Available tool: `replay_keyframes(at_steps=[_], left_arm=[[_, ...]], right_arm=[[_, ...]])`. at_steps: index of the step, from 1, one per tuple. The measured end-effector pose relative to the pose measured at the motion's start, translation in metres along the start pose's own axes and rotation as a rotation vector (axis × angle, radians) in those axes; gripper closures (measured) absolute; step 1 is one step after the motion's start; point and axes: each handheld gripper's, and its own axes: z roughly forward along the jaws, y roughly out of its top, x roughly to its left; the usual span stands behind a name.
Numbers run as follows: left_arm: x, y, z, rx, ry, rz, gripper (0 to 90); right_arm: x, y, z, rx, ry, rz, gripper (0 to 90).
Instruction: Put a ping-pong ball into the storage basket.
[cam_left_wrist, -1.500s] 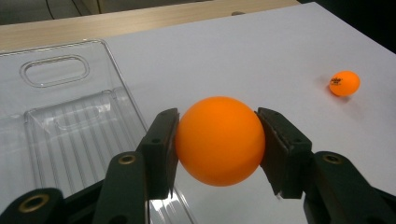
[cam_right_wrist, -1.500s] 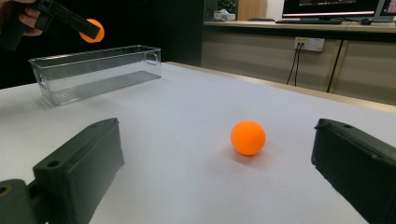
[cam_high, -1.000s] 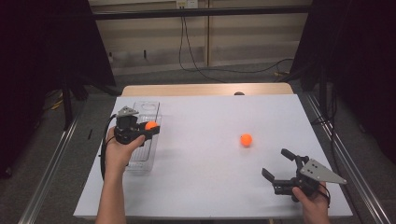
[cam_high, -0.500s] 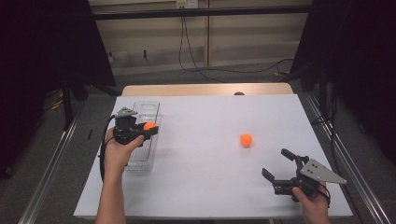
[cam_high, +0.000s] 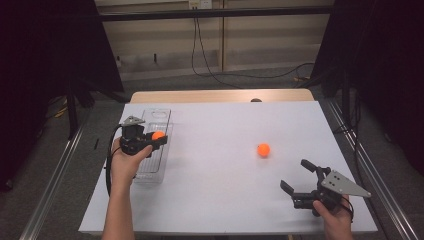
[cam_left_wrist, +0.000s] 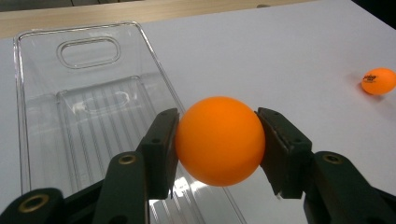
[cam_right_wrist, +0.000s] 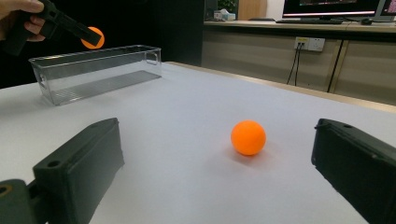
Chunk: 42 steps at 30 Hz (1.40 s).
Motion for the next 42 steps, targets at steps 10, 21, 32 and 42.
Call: replay_keyframes(at_steps=[10, 21, 32, 42], left_arm=[[0.002, -0.001, 0.0, 0.003, 0.012, -0.005, 50.7], [0.007, -0.004, 0.0, 0.005, 0.022, -0.014, 50.6], [0.009, -0.006, 0.002, 0.013, 0.035, -0.023, 50.6], [0.011, -0.008, 0.004, 0.025, 0.037, -0.03, 50.6]], right_arm=[[0.0, 0.0, 0.0, 0.0, 0.0, 0.0, 1.7], [0.0, 0.0, 0.0, 0.0, 0.0, 0.0, 1.7], [0.0, 0.0, 0.0, -0.001, 0.001, -0.001, 1.7], [0.0, 0.0, 0.0, 0.0, -0.001, 0.0, 1.7]])
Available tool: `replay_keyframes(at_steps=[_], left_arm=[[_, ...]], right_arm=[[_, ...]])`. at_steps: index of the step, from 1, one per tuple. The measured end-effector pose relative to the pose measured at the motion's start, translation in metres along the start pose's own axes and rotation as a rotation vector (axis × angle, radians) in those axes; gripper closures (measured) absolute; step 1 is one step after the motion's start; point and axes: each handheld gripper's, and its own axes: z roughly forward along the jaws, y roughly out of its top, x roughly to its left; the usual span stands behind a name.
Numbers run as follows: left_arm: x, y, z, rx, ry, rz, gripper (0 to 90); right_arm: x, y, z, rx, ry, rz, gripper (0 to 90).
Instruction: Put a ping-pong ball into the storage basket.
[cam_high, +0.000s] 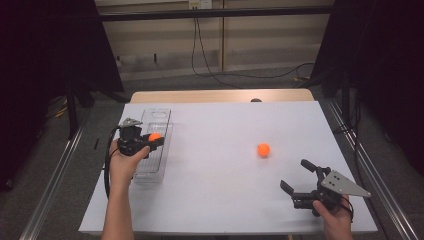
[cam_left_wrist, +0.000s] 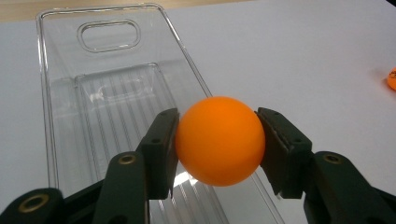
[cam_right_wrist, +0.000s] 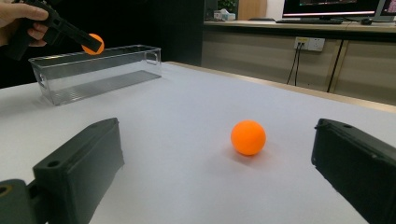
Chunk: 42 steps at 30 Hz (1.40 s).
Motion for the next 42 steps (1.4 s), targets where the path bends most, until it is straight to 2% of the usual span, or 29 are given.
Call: replay_keyframes(at_steps=[42], left_arm=[[0.0087, -0.0065, 0.0049, 0.015, 0.038, -0.022, 50.5]], right_arm=[[0.0, 0.0001, -0.0003, 0.0, 0.003, 0.0, 1.7]])
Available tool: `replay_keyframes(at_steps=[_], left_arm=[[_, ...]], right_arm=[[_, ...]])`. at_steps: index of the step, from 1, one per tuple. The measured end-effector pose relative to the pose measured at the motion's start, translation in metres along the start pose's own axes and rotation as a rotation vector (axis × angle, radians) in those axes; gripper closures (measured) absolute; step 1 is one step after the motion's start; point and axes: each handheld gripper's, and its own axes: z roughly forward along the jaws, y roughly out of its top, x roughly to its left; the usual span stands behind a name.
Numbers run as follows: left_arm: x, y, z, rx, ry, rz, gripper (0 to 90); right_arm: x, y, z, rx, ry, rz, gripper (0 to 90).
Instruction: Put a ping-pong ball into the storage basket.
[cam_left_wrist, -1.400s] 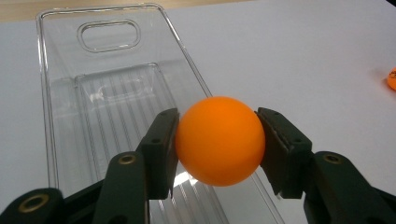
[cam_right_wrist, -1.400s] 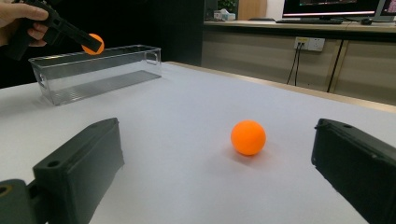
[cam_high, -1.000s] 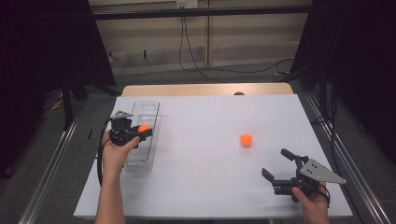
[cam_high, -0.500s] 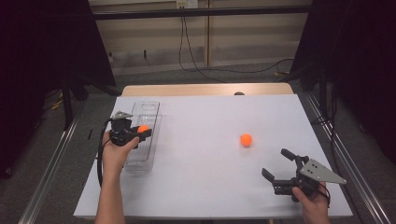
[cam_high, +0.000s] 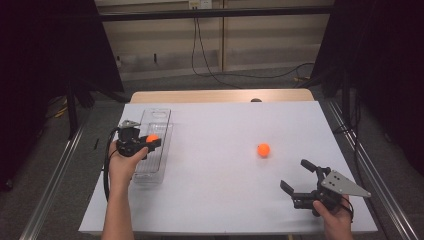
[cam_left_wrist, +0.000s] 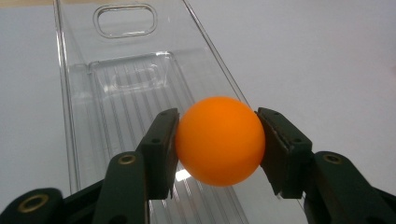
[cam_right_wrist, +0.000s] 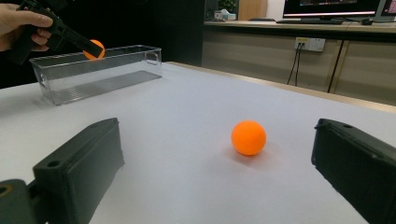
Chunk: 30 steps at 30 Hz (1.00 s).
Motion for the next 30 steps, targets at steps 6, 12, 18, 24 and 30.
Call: replay_keyframes(at_steps=[6, 12, 18, 24, 30], left_arm=[[0.0, 0.0, 0.0, -0.006, 0.008, -0.003, 46.9], [-0.002, 0.001, -0.003, -0.018, 0.01, -0.006, 42.5], [-0.007, 0.003, -0.005, -0.04, -0.012, -0.006, 38.2], [-0.014, 0.008, -0.008, -0.037, -0.036, 0.0, 33.2], [-0.021, 0.011, -0.009, -0.042, -0.055, 0.009, 28.9]], right_arm=[[0.0, 0.0, 0.0, -0.001, 0.001, 0.0, 1.7], [0.0, 0.0, 0.0, -0.001, -0.001, 0.0, 1.7], [0.0, 0.0, 0.0, -0.001, 0.0, 0.0, 1.7], [0.0, 0.0, 0.0, 0.0, 0.002, 0.0, 1.7], [0.0, 0.0, 0.0, -0.001, 0.001, 0.001, 1.7]])
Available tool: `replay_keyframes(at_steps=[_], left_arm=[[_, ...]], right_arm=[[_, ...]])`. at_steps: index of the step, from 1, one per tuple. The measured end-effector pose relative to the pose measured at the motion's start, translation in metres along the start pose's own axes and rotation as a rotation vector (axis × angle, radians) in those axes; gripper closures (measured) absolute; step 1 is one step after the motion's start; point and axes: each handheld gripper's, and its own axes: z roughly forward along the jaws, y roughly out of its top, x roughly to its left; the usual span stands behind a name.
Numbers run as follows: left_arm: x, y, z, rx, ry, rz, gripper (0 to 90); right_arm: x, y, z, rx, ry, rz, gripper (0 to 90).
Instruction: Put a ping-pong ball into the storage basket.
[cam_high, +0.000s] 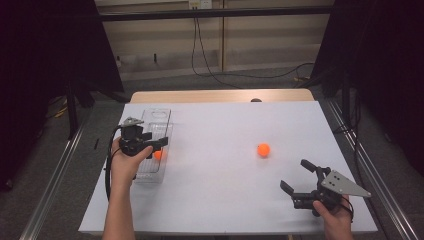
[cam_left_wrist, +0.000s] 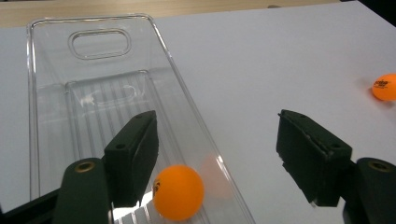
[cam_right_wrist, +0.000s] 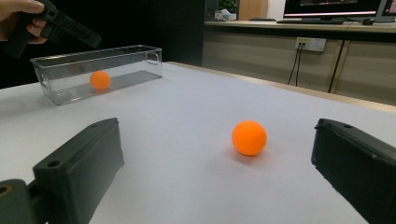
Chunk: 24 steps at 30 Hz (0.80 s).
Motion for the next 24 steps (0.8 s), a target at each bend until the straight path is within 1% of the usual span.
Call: replay_keyframes(at_steps=[2, 4, 5, 7, 9, 10, 11, 12, 17, 21, 24], left_arm=[[-0.003, 0.001, 0.001, 0.001, -0.008, -0.002, 28.4], [-0.005, 0.002, 0.001, 0.005, -0.013, 0.01, 27.4], [-0.007, 0.002, 0.001, 0.004, -0.015, 0.008, 26.6], [-0.01, 0.004, 0.001, 0.007, -0.02, 0.024, 25.9], [-0.013, 0.005, 0.002, 0.002, -0.03, 0.02, 25.4], [-0.013, 0.005, 0.002, 0.003, -0.034, 0.028, 25.0], [-0.015, 0.006, 0.003, 0.002, -0.041, 0.023, 24.4], [-0.016, 0.006, 0.003, 0.004, -0.041, 0.031, 23.7], [-0.022, 0.008, 0.006, 0.005, -0.062, 0.038, 21.8], [-0.027, 0.009, 0.009, 0.013, -0.068, 0.061, 21.5], [-0.03, 0.01, 0.011, 0.017, -0.079, 0.066, 20.6]], right_arm=[[0.0, 0.0, 0.0, -0.001, 0.001, 0.002, 1.7], [0.0, 0.0, 0.0, 0.0, 0.003, -0.001, 1.7], [0.0, 0.0, 0.001, 0.0, 0.002, 0.0, 1.7], [0.0, 0.0, 0.001, 0.001, 0.003, 0.001, 1.7], [0.0, 0.0, 0.001, 0.0, 0.004, 0.0, 1.7], [0.0, 0.0, 0.001, 0.0, 0.004, -0.001, 1.7], [0.0, 0.0, 0.001, 0.001, 0.003, -0.001, 1.7], [0.0, 0.0, 0.001, 0.001, 0.002, -0.001, 1.7], [0.0, 0.0, 0.001, 0.001, 0.001, 0.0, 1.7], [0.0, 0.0, 0.001, 0.002, 0.001, -0.001, 1.7], [0.0, 0.0, 0.001, 0.002, -0.001, -0.001, 1.7]])
